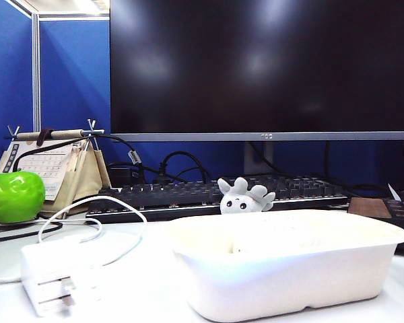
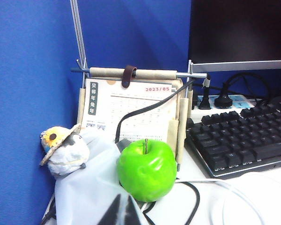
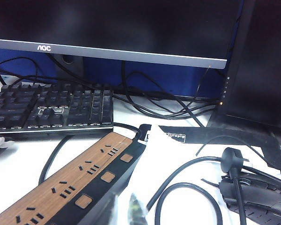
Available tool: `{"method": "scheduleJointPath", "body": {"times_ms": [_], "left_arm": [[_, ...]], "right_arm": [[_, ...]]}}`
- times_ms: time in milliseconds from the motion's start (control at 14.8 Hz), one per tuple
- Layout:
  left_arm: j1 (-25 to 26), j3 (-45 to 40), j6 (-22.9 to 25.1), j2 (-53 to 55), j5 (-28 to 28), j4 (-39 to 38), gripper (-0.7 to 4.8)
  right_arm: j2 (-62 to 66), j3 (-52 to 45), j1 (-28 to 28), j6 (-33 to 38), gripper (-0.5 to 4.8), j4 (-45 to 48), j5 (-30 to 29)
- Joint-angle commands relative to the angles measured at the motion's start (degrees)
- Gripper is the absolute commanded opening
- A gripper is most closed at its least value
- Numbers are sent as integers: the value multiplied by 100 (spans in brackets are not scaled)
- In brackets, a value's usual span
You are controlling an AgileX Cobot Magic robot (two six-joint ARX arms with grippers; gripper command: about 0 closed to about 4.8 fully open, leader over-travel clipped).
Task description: Place the tilting octopus upright.
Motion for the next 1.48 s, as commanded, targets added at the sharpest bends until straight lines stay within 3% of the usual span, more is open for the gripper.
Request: {"method": "scheduleJointPath", "body": {"times_ms": [67,472,607,809,1011,1213,1483], "left_arm": [[2,4,-22,-15,28,76,-3],[4,7,-37,-15,28,153,-3],[0,15,-645,-15,31,680,-3],[0,199,-1360,-15,219,1711,-3],[2,857,-1397,-13,437,1740,-3],[2,1790,-1394,-13,435,1123,-3],[7,3648,-1351,221,417,-160,-3]], "right_arm": [[-13,-13,0,26,40,85,-7],[-13,-11,0,48,40,83,-9],[-13,31,0,409,40,188,-17],[-13,98,2,671,40,1283,-970],[-13,815,4,944,40,1340,-1475],[-11,1823,2,1311,40,1287,-1473],[90,4033,-4,1414,40,-306,-1388]]}}
